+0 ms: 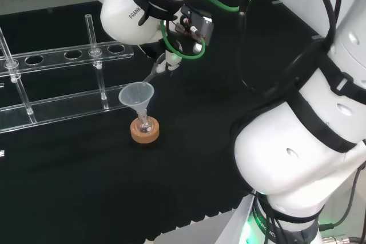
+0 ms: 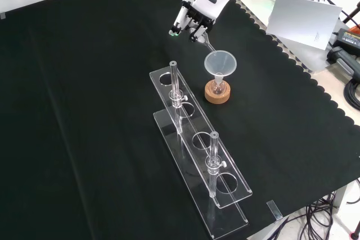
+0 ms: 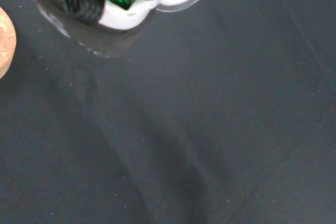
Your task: Pour all the NaCl from the weighing funnel into the round-bottom flask.
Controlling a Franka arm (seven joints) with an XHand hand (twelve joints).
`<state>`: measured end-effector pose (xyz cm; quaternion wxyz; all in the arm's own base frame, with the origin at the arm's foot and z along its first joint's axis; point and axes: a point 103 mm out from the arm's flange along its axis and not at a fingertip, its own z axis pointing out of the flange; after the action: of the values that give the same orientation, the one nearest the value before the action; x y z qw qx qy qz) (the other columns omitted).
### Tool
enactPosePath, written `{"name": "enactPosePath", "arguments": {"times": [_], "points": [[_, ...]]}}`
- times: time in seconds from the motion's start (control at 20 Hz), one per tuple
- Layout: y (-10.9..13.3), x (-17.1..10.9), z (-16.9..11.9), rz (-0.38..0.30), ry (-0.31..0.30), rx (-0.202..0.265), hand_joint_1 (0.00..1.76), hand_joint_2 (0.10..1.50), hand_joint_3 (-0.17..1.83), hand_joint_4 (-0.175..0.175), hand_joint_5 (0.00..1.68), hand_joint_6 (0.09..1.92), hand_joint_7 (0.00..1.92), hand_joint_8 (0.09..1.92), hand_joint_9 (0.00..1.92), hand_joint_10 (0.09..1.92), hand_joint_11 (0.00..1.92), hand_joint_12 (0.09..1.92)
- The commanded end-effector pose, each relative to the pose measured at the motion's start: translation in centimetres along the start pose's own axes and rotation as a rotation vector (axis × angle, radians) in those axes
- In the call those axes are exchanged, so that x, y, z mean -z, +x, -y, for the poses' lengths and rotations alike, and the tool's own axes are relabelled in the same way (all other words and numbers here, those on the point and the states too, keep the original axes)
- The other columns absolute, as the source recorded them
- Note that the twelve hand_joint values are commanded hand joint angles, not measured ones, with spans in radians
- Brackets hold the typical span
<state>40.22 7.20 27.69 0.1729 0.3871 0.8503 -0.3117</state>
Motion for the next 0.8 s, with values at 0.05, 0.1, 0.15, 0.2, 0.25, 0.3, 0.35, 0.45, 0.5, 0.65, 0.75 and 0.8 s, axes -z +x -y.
{"name": "enactPosePath", "arguments": {"times": [0.05,0.1,0.15,0.2,0.25,0.3,0.35,0.45,0.5,0.65,0.75,0.8], "points": [[-0.6,0.2,-0.6,0.029,0.024,0.007,1.14,0.71,0.44,0.175,1.54,0.09,1.68,0.09,1.09,0.16,0.0,1.41],[-0.7,0.3,-0.6,0.035,0.025,0.009,1.14,0.71,0.44,0.175,1.54,0.09,1.68,0.09,1.09,0.16,0.0,1.41],[-0.7,0.4,-0.7,0.041,0.028,0.01,1.13,0.71,0.44,0.175,1.54,0.09,1.68,0.09,1.09,0.16,0.0,1.41],[-0.8,0.4,-0.7,0.048,0.029,0.011,1.13,0.71,0.44,0.175,1.54,0.09,1.68,0.09,1.09,0.16,0.0,1.41],[-0.9,0.5,-0.7,0.051,0.033,0.01,1.13,0.71,0.44,0.175,1.54,0.09,1.68,0.09,1.09,0.16,0.0,1.41],[-0.9,0.6,-0.7,0.059,0.033,0.012,1.13,0.71,0.44,0.175,1.54,0.09,1.68,0.09,1.09,0.16,0.0,1.41],[-1.0,0.8,-0.7,0.058,0.037,0.009,1.13,0.71,0.44,0.175,1.54,0.09,1.68,0.09,1.09,0.16,0.0,1.41],[-1.0,1.1,-0.6,0.064,0.034,0.012,1.13,0.71,0.44,0.175,1.54,0.09,1.68,0.09,1.09,0.16,0.0,1.41],[-0.9,1.4,-0.4,0.065,0.031,0.016,1.13,0.71,0.44,0.175,1.54,0.09,1.68,0.09,1.09,0.16,0.0,1.41],[-0.8,1.7,-0.1,0.073,0.032,0.018,1.13,0.71,0.44,0.175,1.54,0.09,1.68,0.09,1.09,0.16,0.0,1.41],[-0.8,1.8,-0.1,0.081,0.036,0.022,1.13,0.71,0.44,0.175,1.54,0.09,1.68,0.09,1.09,0.16,0.0,1.41],[-0.8,1.9,-0.1,0.084,0.036,0.023,1.13,0.71,0.44,0.175,1.54,0.09,1.68,0.09,1.09,0.16,0.0,1.41]]}}
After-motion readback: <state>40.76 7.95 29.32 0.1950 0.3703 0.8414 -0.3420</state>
